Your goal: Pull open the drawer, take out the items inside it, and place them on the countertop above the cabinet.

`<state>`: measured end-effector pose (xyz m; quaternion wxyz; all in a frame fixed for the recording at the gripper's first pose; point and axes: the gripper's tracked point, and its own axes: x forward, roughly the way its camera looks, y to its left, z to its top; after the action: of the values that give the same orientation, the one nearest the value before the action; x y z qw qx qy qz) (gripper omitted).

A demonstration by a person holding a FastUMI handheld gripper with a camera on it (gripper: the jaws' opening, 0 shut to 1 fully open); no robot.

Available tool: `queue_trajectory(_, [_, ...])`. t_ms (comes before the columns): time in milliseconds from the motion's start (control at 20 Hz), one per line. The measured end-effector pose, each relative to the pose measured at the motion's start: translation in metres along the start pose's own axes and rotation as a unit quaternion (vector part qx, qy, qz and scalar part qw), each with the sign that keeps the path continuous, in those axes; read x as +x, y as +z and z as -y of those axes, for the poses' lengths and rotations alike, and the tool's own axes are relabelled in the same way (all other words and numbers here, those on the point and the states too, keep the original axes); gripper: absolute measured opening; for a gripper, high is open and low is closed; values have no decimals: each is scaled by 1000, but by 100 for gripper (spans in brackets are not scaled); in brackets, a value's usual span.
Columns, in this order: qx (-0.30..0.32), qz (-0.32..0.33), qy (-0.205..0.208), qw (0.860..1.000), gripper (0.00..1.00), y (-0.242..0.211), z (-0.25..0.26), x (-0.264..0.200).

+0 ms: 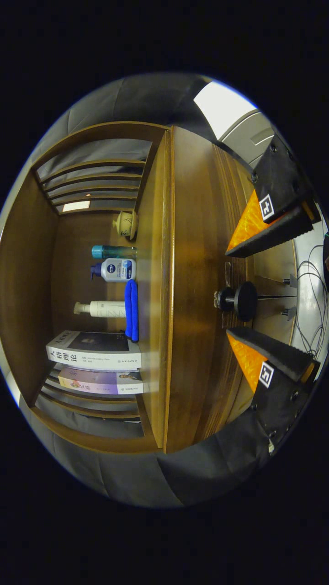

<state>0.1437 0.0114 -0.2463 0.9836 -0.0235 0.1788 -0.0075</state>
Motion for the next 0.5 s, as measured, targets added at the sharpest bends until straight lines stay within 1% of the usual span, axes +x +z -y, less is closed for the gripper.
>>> queue_trajectory(50, [0, -2, -1, 1000, 92, -1, 1, 1])
queue_trajectory(100, [0, -6, 0, 1000, 83, -4, 0, 2])
queue_trajectory(150, [-1, -8, -1, 1000, 82, -4, -1, 5])
queue_trajectory(250, [4, -5, 11, 1000, 70, -4, -8, 3])
queue_trajectory(450, [7, -13, 4, 1000, 47, -3, -11, 6])
queue_trajectory(500, [14, -9, 6, 1000, 38, -1, -12, 5])
